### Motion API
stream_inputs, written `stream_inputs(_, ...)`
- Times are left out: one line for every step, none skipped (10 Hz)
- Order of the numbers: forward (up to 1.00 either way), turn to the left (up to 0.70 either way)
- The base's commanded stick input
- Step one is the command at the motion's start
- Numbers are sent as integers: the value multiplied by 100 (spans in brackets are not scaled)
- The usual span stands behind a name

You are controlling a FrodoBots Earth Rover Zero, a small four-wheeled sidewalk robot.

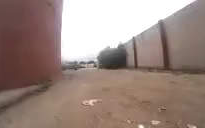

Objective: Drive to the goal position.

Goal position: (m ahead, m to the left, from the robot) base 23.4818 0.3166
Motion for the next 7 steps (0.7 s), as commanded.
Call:
stream_inputs(100, 0)
stream_inputs(100, 16)
stream_inputs(100, 19)
stream_inputs(100, 1)
stream_inputs(100, 0)
stream_inputs(100, 0)
stream_inputs(100, 0)
